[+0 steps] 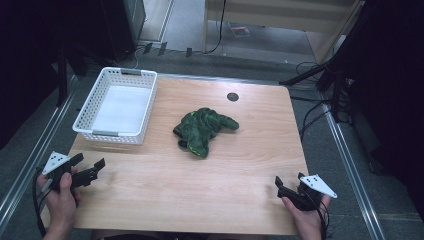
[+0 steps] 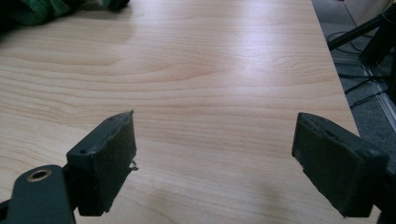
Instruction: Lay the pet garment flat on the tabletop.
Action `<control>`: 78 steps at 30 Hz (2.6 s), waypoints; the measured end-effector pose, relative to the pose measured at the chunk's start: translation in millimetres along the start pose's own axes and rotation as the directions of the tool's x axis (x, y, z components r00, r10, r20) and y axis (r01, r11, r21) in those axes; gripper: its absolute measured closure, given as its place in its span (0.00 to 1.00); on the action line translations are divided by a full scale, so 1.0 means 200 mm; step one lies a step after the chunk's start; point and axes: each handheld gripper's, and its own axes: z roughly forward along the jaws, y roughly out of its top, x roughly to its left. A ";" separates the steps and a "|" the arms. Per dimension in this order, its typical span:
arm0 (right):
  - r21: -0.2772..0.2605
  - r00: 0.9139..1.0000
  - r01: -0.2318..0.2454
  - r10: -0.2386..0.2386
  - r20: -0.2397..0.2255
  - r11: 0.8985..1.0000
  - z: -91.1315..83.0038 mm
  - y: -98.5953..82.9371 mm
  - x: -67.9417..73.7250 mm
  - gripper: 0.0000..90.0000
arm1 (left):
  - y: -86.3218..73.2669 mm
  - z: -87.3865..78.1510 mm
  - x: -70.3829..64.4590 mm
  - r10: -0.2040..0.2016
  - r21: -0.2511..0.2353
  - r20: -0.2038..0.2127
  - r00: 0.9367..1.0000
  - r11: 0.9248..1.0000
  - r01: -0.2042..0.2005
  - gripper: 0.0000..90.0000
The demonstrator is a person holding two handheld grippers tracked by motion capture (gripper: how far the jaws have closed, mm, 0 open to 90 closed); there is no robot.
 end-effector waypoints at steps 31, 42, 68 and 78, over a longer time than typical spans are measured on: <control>0.013 0.918 0.204 -0.187 -0.349 0.979 0.36 0.39 0.95 0.22 | 0.00 0.00 0.01 -0.013 0.000 0.023 1.000 1.000 0.013 0.15; 0.114 0.950 0.215 -0.181 -0.253 0.970 0.61 0.32 1.10 0.70 | 0.00 0.00 0.00 -0.002 0.001 0.018 1.000 1.000 0.002 0.15; -0.176 0.895 0.037 -0.112 -0.432 0.984 0.16 0.64 0.95 1.00 | 0.19 0.42 -0.92 0.276 -0.018 0.319 0.907 0.958 -0.285 0.15; -0.040 0.913 0.066 -0.077 -0.402 0.997 0.35 0.52 0.87 0.70 | 0.15 0.57 -0.92 0.257 0.046 0.325 0.910 0.957 -0.287 0.25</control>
